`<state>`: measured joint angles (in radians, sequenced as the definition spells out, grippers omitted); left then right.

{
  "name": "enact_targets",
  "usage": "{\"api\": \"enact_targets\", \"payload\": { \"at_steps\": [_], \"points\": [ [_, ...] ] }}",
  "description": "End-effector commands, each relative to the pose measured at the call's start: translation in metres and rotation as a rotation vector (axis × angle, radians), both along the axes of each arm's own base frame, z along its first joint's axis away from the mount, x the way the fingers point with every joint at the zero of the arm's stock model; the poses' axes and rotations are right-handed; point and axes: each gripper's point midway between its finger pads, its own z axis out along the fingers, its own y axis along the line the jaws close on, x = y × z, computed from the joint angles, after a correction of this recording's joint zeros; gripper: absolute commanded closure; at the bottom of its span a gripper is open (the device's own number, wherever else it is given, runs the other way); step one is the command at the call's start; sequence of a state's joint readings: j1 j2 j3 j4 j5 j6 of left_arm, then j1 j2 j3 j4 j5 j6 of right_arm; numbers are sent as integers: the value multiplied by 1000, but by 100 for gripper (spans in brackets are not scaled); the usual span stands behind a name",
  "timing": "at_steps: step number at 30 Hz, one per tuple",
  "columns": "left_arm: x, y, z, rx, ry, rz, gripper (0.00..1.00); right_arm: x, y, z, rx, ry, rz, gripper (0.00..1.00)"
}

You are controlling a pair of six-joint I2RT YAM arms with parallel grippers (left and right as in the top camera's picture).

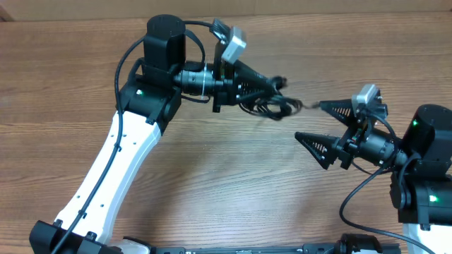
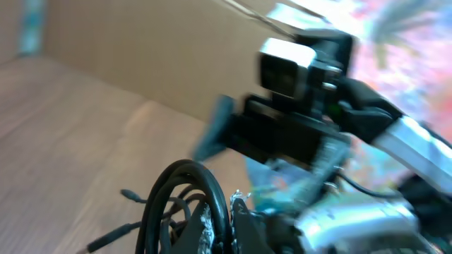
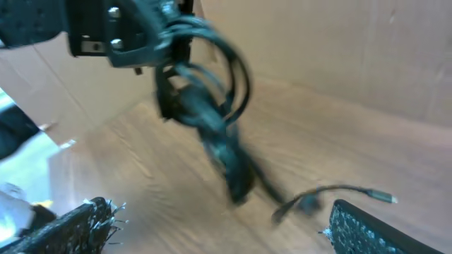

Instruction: Untangle cables

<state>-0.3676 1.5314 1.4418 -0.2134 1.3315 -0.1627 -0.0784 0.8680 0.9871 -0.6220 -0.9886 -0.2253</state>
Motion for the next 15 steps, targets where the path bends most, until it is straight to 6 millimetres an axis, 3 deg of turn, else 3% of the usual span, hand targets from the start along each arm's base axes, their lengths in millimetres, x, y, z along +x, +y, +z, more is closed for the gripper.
{"api": "enact_targets", "payload": {
  "at_steps": [1, 9, 11, 12, 15],
  "points": [
    [-38, 0, 25, -70, -100, -165, 96, -1, 1, 3, -45, -89, 27, 2],
    [-79, -32, 25, -108, -210, -300, 96, -11, 8, 7, -16, -102, 100, 3],
    [-85, -37, 26, -125, -261, -319, 96, -15, 11, 8, -3, -99, 124, 9],
    [-87, -38, 27, -131, -272, -323, 96, -15, 11, 8, -2, -95, 125, 16],
    [-86, -39, 32, -152, -322, -324, 96, -17, 11, 4, 2, -66, 125, 74]
  ]
}}
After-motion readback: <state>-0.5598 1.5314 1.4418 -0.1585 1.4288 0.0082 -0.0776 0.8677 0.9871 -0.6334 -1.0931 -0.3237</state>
